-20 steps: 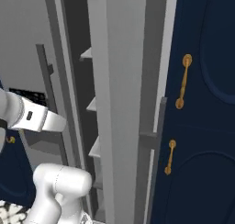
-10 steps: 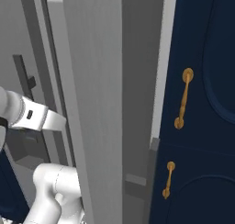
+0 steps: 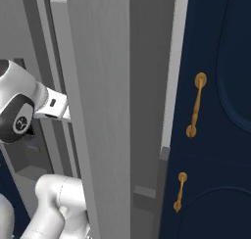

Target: Take the strawberry from the fridge and place it on top of the pancake, located on the dining counter.

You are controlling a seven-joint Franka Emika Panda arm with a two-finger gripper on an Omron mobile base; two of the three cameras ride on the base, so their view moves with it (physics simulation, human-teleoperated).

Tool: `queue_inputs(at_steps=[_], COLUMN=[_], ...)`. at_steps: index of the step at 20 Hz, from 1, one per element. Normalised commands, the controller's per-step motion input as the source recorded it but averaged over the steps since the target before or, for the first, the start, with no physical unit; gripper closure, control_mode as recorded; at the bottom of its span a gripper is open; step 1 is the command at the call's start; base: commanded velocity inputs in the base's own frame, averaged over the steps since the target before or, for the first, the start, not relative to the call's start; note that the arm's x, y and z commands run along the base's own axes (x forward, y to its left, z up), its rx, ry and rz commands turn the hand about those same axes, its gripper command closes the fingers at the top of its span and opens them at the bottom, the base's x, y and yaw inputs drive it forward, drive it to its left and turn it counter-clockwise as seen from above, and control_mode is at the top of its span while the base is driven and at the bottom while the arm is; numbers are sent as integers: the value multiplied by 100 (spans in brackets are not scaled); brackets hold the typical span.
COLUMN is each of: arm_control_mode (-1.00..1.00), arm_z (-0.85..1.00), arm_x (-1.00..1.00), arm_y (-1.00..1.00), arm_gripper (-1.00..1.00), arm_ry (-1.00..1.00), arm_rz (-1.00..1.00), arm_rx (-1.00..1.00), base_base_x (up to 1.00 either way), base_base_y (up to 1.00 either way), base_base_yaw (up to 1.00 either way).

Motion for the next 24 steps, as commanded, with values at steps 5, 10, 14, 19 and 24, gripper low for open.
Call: queue_inputs(at_steps=[5, 10, 14, 19, 24], arm_control_mode=[-100, -100, -100, -100, -100], arm_z=[-38, -31, -12, -29, -40], arm_x=[38, 51, 52, 36, 43], arm_y=[-19, -30, -35, -34, -13], arm_gripper=[-100, -100, -100, -100, -100], arm_ry=[2, 1, 3, -1, 0], arm_rz=[0, 0, 0, 5, 3], arm_rx=[0, 0, 2, 8, 5], base_base_x=[0, 0, 0, 0, 0], base_base_y=[0, 0, 0, 0, 0], base_base_yaw=[0, 0, 0, 0, 0])
